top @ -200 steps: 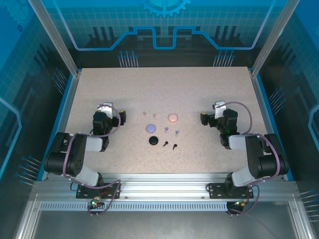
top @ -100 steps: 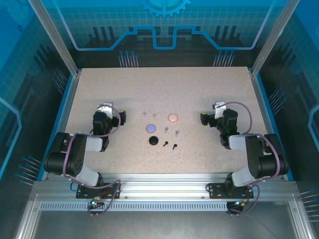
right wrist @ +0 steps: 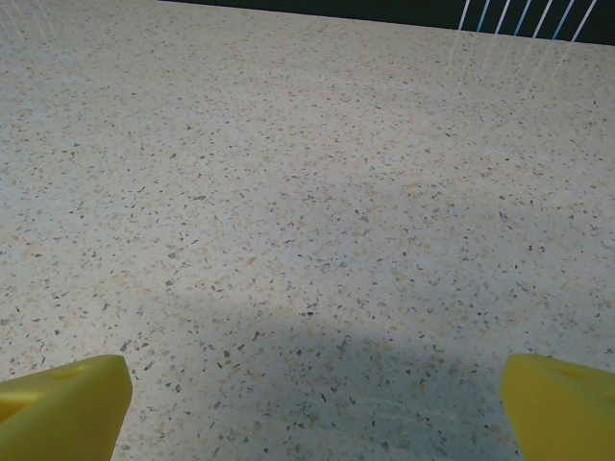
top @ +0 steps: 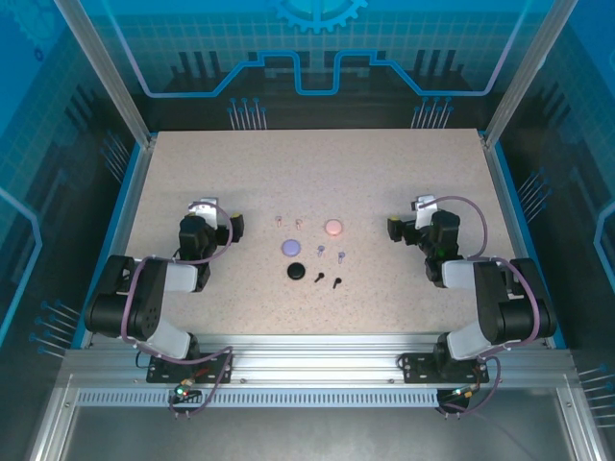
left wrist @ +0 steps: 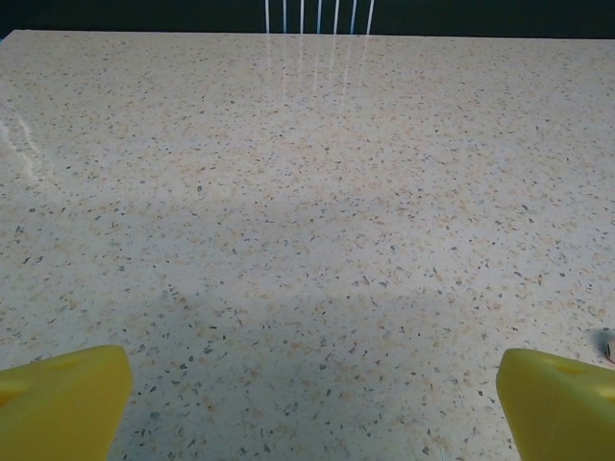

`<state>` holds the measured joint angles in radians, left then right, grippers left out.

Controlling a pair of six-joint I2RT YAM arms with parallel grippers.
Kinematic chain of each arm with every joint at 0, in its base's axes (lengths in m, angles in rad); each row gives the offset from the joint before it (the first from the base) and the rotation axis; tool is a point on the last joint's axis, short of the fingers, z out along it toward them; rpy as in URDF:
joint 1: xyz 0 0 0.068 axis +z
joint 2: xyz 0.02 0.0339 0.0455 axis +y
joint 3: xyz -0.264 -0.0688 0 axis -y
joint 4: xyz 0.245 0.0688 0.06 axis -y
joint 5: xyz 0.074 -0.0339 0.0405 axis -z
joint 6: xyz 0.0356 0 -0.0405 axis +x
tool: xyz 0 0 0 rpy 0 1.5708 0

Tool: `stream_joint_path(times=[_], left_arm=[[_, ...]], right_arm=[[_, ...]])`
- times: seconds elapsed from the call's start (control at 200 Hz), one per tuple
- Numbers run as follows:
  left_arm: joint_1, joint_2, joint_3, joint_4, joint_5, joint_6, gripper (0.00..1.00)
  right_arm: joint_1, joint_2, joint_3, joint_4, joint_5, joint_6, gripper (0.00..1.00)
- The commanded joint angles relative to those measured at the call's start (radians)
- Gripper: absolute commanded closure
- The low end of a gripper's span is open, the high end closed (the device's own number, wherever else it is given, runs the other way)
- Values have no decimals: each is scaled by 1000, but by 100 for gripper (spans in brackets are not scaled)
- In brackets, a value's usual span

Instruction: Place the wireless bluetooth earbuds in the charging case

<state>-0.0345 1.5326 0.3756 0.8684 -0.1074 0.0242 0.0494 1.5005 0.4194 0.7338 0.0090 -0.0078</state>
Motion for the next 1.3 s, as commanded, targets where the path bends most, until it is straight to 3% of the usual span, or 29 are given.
stream_joint_path(times=[0.0, 0.105, 0.225, 0.41, 0.55, 0.72, 0.835, 1.051, 1.296], left_arm=[[16, 7, 23, -1, 25, -13, 1], [16, -9, 5, 22, -16, -24, 1], [13, -78, -5, -16, -49, -26, 1], [4, -221, 72, -259, -87, -33, 1], [-13, -327, 129, -381, -83, -47, 1], [-44, -418, 267, -642, -98, -174, 1], [-73, -441, 369, -856, -121, -299, 1], [-147, -506, 424, -1051, -121, -403, 1], [-177, -543, 458, -1193, -70, -518, 1]], right_arm=[[-16, 6, 18, 10, -20, 6, 0], [-12, 5, 18, 14, -7, 5, 0], [1, -51, 88, -151, 49, 12, 0], [35, -123, 214, -421, 110, 24, 0], [38, -195, 317, -642, 79, 116, 0], [15, -284, 433, -879, 68, 404, 0], [21, -281, 516, -996, -29, 414, 0], [215, -357, 553, -1178, 61, 390, 0], [496, -362, 551, -1309, 140, 516, 0]])
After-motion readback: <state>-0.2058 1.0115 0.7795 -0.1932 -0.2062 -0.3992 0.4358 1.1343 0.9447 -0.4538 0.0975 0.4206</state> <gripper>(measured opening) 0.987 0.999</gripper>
